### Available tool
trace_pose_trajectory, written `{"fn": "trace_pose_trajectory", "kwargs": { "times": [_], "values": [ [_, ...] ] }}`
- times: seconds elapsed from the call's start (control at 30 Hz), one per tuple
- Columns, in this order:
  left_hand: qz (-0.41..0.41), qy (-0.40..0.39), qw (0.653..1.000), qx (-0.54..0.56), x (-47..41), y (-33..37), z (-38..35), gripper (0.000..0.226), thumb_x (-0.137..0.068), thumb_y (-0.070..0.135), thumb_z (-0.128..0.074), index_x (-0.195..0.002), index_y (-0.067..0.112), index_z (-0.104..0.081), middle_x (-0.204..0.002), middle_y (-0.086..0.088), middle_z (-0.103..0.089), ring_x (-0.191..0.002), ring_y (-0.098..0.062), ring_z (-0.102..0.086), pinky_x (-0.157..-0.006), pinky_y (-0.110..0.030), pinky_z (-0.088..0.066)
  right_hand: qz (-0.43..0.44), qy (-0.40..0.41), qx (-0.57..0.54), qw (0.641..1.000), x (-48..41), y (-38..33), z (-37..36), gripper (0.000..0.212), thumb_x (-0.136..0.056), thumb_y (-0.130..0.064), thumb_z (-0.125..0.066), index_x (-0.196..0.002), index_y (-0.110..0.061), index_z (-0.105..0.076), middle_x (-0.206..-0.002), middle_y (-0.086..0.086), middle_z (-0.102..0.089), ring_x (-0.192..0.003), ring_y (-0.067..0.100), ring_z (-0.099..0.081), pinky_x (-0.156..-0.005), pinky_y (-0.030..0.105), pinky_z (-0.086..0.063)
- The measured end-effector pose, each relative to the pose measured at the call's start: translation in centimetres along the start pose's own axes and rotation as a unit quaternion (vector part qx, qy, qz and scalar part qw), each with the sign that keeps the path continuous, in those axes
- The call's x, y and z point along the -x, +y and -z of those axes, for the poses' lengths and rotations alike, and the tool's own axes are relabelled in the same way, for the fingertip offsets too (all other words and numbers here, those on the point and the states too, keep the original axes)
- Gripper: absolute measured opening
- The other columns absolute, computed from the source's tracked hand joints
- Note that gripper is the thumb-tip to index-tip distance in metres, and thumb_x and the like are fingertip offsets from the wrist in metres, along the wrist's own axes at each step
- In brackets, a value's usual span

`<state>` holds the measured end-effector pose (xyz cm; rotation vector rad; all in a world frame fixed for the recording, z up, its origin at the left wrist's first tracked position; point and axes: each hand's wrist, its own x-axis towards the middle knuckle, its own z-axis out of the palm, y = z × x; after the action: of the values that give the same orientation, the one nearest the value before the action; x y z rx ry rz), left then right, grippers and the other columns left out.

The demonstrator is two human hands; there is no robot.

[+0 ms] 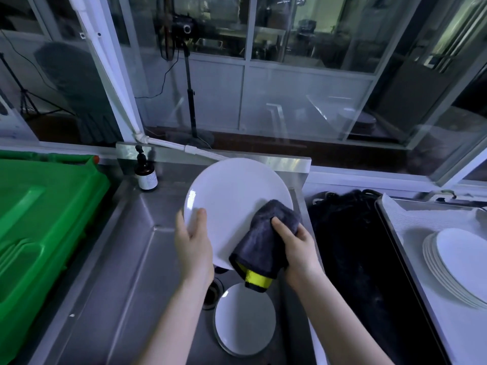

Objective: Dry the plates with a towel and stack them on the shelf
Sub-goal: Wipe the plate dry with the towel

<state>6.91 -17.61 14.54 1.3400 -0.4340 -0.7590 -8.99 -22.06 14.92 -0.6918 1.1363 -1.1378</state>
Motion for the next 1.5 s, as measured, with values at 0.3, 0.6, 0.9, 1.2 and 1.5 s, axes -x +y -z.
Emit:
{"fn": "trace_pose_trajectory", "kwargs": {
  "times": [0.3,0.6,0.9,1.2,1.5],
  "values": [
    [-0.125,-0.253,0.938,-0.2,-3.1,4.5,2.1,0.014,-0.101,0.02,-0.058,-0.104,0.031,-0.065,-0.095,0.013,-0.073,-0.087,-0.005,-0.064,-0.071,-0.011,-0.046,0.231,-0.16,0.402,0.871,-0.9,-8.3,0.3,0.021,-0.081,-0.017,-0.078,-0.1,-0.017,-0.069,-0.092,-0.006,-0.073,-0.09,0.006,-0.067,-0.085,0.022,-0.052],
    [-0.176,-0.29,0.913,-0.226,-3.1,5.0,2.4,0.016,-0.096,0.029,-0.065,-0.107,0.039,-0.07,-0.102,0.022,-0.071,-0.093,0.011,-0.06,-0.081,-0.011,-0.042,0.266,-0.215,0.483,0.806,-1.0,-9.4,-1.3,0.016,-0.081,-0.024,-0.078,-0.092,-0.017,-0.069,-0.088,-0.003,-0.074,-0.087,0.01,-0.067,-0.08,0.027,-0.051],
    [-0.134,-0.236,0.937,-0.219,-3.7,4.9,3.4,0.013,-0.092,0.044,-0.057,-0.104,0.045,-0.061,-0.097,0.02,-0.072,-0.086,0.0,-0.066,-0.074,-0.026,-0.051,0.098,-0.178,0.283,0.937,-0.7,-4.3,2.4,0.018,-0.082,-0.012,-0.076,-0.099,-0.012,-0.07,-0.097,0.003,-0.076,-0.097,0.022,-0.071,-0.088,0.039,-0.057],
    [-0.232,-0.396,0.775,-0.435,-4.9,8.9,-0.5,0.03,-0.091,0.03,-0.068,-0.102,0.047,-0.046,-0.077,0.013,-0.058,-0.063,0.001,-0.052,-0.055,-0.016,-0.035,0.259,-0.276,0.525,0.762,-0.9,-9.4,-1.4,0.02,-0.078,-0.016,-0.081,-0.092,-0.01,-0.068,-0.094,0.003,-0.072,-0.092,0.014,-0.064,-0.084,0.029,-0.048],
    [-0.086,-0.168,0.956,-0.226,-3.0,2.8,3.1,0.036,-0.078,0.047,-0.07,-0.11,0.031,-0.064,-0.104,0.019,-0.071,-0.099,-0.003,-0.064,-0.083,-0.017,-0.048,0.218,-0.186,0.387,0.876,-1.2,-5.3,1.4,0.009,-0.082,-0.011,-0.077,-0.088,-0.009,-0.071,-0.084,0.005,-0.074,-0.081,0.012,-0.067,-0.08,0.032,-0.052]
  ]
}}
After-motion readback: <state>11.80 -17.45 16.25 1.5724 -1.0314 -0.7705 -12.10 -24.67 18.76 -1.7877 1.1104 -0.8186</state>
